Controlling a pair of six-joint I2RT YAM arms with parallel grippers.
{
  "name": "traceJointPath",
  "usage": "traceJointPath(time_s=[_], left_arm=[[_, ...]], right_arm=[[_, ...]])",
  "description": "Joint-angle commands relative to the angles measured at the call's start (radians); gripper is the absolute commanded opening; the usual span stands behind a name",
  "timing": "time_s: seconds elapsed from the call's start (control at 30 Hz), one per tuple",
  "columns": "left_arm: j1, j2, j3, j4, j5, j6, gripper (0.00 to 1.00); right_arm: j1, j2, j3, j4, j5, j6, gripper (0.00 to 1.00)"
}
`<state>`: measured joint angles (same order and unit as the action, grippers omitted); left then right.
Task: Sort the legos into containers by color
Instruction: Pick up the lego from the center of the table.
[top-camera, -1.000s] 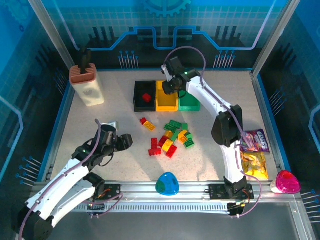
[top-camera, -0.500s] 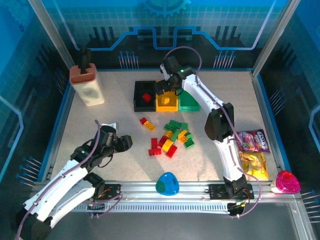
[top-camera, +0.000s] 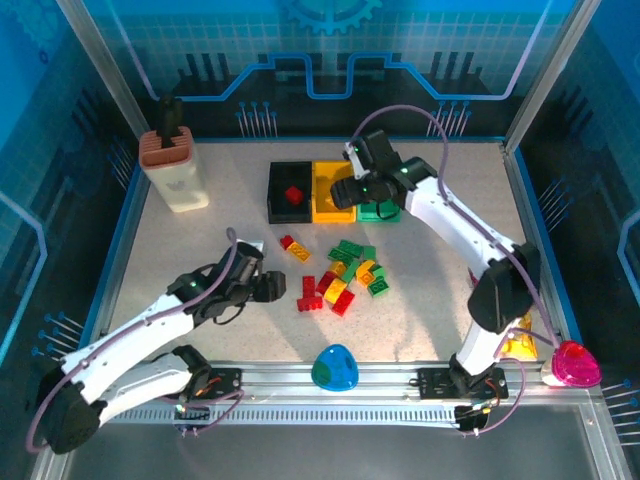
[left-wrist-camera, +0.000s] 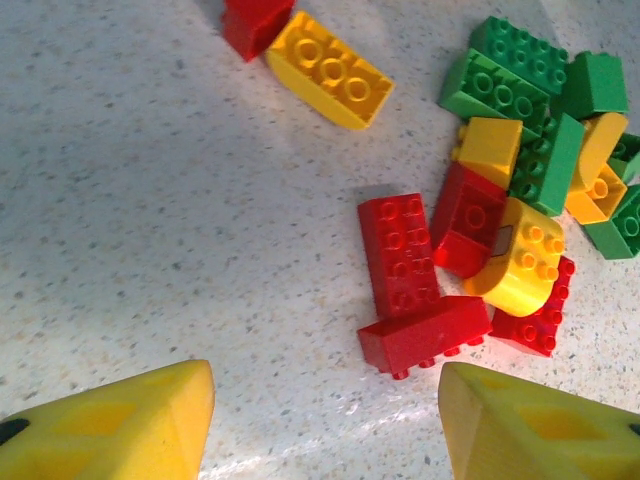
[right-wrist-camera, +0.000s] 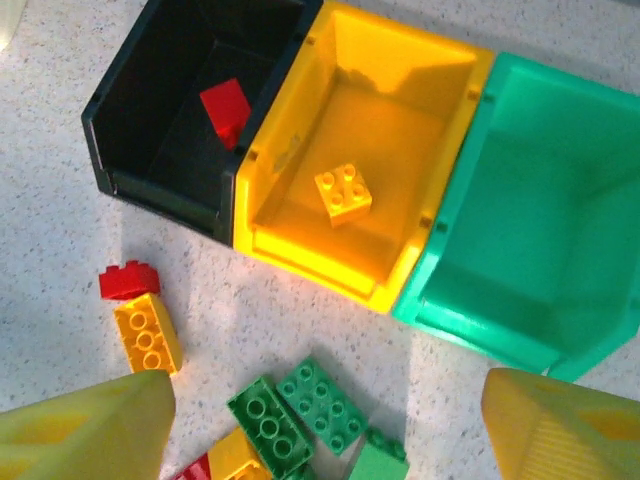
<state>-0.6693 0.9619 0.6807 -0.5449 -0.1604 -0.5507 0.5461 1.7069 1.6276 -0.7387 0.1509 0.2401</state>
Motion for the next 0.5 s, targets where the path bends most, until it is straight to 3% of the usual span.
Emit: traceJointPath(time_s=[0.0, 0.2, 0.47], left_arm=[[-0.034, 0.057, 0.054, 0.062, -0.023, 0.038, 0.62], [-0.060, 0.155, 0.113, 0.107, -0.017, 0.044, 0.62], [-0.075, 0.167, 0.113, 0.119, -0.022, 0.032, 0.62]], right_arm=[[-0.012, -0.056, -0.138, 0.044, 0.013, 0.050, 0.77], [-0.042, -0.120, -0.327, 0.090, -0.016, 0.126, 0.68], [-0.041, -0.066, -0.442, 0.141, -0.039, 0.192, 0.64]])
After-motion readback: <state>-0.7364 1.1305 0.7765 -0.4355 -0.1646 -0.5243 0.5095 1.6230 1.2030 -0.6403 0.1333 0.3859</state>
